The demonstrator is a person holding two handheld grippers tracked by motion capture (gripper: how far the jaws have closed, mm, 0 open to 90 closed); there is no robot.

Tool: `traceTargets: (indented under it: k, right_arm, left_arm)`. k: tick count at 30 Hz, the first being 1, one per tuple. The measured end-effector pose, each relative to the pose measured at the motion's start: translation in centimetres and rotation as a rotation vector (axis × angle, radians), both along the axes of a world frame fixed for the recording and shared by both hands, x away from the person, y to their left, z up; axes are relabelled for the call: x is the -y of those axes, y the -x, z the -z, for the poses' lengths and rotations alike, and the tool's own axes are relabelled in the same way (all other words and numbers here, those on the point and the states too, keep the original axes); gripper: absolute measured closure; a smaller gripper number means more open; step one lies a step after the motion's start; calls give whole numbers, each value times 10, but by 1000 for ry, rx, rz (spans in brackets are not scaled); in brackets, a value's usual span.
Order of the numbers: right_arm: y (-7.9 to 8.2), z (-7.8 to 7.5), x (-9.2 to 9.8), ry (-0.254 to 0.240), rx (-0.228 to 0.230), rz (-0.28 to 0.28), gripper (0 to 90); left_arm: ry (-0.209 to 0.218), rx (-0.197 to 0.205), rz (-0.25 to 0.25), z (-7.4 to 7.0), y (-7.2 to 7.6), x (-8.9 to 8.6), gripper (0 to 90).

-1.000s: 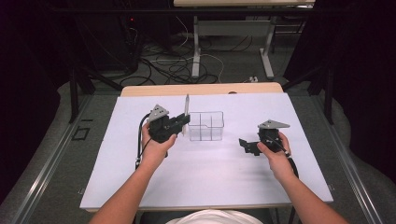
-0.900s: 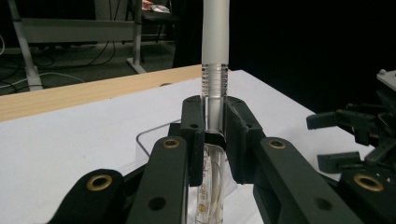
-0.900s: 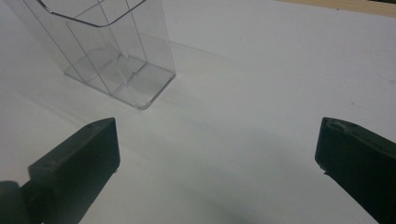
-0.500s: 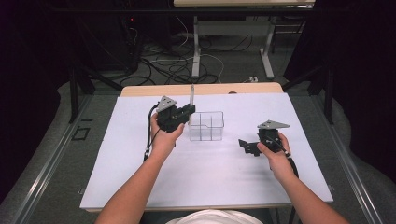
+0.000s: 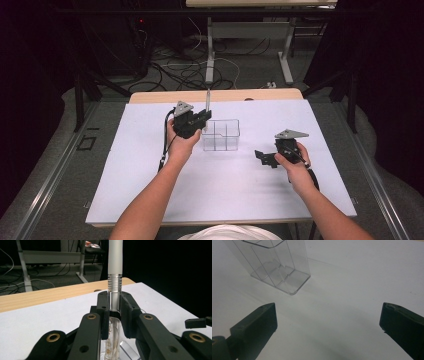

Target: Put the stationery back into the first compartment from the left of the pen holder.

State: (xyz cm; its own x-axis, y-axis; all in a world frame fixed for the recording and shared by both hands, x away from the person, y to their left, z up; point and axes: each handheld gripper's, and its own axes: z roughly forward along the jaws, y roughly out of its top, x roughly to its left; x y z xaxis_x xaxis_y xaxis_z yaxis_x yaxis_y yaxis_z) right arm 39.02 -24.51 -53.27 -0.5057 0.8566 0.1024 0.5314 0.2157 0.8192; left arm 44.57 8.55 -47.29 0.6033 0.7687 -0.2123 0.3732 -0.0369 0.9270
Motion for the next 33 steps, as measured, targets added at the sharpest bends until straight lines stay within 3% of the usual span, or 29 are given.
traceTargets:
  k: [20, 21, 33]
  right_arm:
    - [0, 2, -2, 0, -14, -20, 28]
    - [0, 2, -2, -1, -14, -21, 28]
    - [1, 3, -3, 0, -26, -27, 37]
  left_arm:
    - [-43, -59, 0, 19, -6, 9, 790]
    - [-63, -55, 8, 20, -7, 8, 790]
    - [-104, -73, 13, 25, -6, 11, 789]
